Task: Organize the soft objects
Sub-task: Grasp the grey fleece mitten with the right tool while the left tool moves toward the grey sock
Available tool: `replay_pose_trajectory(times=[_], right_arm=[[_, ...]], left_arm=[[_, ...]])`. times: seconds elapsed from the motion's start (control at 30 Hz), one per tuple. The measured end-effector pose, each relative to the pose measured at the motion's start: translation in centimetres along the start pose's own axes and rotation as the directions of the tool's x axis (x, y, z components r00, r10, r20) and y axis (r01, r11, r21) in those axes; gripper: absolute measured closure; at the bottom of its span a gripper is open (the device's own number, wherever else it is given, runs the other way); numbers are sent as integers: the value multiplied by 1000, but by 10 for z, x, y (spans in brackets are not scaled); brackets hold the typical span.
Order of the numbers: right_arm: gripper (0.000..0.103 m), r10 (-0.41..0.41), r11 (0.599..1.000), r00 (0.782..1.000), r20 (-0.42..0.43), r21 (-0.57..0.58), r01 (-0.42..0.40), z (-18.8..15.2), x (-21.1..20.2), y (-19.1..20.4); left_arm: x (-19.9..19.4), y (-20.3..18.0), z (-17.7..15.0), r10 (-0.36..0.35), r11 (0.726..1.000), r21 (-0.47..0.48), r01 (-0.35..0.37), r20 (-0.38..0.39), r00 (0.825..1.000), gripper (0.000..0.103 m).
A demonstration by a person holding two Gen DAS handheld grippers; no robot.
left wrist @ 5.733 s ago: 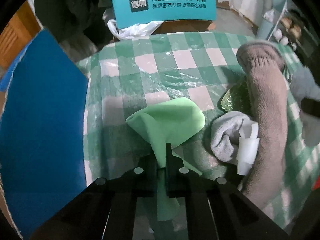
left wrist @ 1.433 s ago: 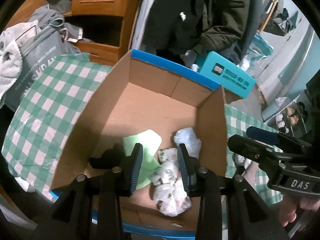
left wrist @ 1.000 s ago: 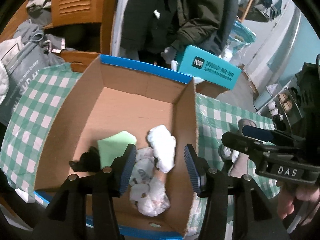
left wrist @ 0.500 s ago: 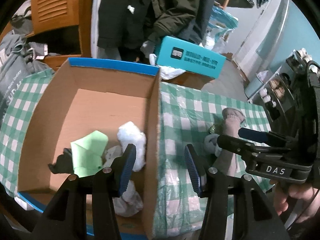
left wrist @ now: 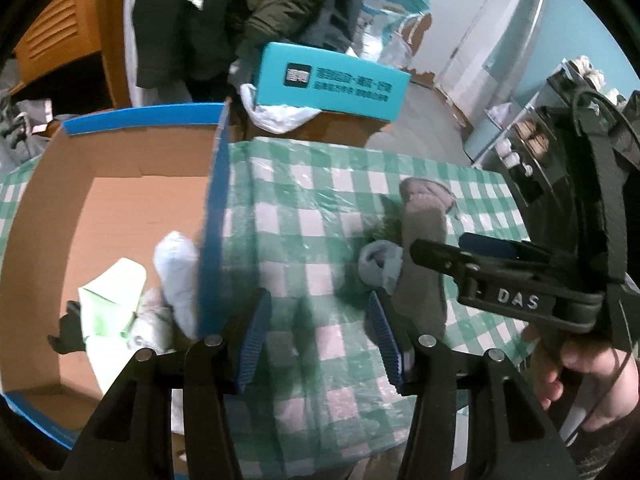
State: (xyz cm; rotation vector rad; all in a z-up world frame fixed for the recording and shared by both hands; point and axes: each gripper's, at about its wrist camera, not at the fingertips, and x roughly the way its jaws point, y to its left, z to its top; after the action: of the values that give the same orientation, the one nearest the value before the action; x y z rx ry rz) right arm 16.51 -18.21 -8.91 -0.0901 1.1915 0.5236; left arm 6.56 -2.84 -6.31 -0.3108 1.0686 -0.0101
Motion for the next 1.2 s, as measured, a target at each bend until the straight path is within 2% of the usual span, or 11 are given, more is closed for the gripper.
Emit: replay_pose_trajectory(times=[0.1,0.4,0.97,1.03,1.1,1.2], right_arm=[[28,-8,1000,1000,-8,29,8,0,4,-12],[28,-34,995,999,-37,93,37,1,21,-40],[28,-17,987,996,-90,156,31,9,58,-62],[35,-5,986,996,-85,167,19,7,60,-64],[61,11,987,996,-88,162,3,7,63,-66],[78,37,986,995,-92,165,-21,3,64,-70]], left_arm=[[7,-8,1,-18,1000,4,18,-2,1000,38],[37,-18,11,-29,999,13,30,-40,999,38],[86,-27,15,-15,999,32,19,-134,991,37],[90,-27,15,-16,999,29,20,-139,990,37],[94,-27,15,-16,999,26,20,-145,989,37],[98,-28,15,-19,1000,17,22,-158,987,37]])
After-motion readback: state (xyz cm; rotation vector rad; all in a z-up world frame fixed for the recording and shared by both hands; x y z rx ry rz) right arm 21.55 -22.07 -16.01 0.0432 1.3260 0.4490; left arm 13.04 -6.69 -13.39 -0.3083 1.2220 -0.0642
